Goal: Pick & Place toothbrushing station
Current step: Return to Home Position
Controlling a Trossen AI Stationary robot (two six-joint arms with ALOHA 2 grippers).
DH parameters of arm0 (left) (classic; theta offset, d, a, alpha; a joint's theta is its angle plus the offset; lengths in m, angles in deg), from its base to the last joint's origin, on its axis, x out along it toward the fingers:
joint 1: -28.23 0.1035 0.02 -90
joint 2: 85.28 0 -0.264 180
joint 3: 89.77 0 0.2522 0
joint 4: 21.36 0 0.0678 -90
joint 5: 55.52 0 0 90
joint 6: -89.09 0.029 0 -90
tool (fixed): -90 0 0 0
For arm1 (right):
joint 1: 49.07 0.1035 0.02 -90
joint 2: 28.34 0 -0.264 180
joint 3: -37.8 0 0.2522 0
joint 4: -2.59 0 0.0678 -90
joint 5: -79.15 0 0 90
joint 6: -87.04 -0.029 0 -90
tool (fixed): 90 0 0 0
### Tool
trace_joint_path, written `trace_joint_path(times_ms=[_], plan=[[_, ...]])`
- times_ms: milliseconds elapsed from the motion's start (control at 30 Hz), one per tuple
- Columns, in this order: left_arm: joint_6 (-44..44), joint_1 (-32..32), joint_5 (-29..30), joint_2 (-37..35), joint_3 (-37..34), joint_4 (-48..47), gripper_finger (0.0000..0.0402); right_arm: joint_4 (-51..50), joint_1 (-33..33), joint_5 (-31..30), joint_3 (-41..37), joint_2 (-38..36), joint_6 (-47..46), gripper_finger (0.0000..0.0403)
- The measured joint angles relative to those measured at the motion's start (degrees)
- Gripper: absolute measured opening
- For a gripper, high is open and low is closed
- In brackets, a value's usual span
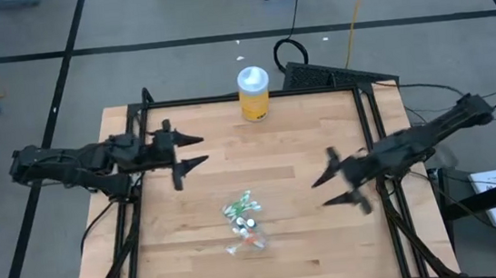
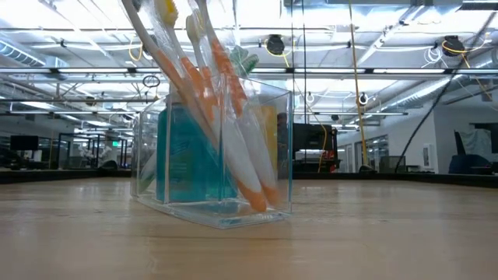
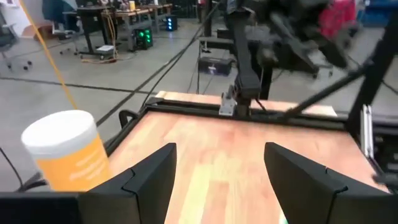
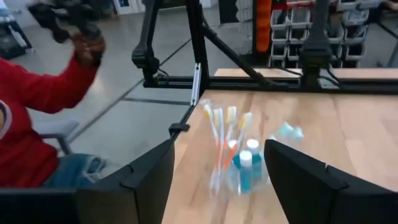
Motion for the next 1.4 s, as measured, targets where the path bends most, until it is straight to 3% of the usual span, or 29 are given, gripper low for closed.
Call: trace_joint_path(times_ms=[100,300,500,700,1133,1400], plan=[[0.4,-1.6,0.9,-5.3,-2.8,-2.2,0.025,-8.5,0.0,-0.3,-0.6,-9.2,-1.6,0.0242],[1.5,-4.4,-1.0,-17.7,-20.0,8.7,0.025,-10.2,1.2,-0.5,-9.7,-24.0,1.7,0.0242],[-1.1,-5.3,-1.3,-24.8,-34.2,20.1,0.025,-8.0,1.2,-3.5,-19.2,-33.6,3.6,0.0239],[-1.2,-6.6,-3.1,-26.5,-43.4,31.4,0.025,1.4,1.2,-3.2,-29.2,-38.7,4.9,0.0242],[1.6,-7.0,-3.2,-27.5,-49.2,35.6,0.025,17.5,0.2,-3.4,-42.1,-40.1,5.7,0.024],[1.0,-1.5,-8.0,-30.9,-49.1,31.8,0.025,17.6,-11.0,-3.2,-42.9,-40.9,7.9,0.0236]])
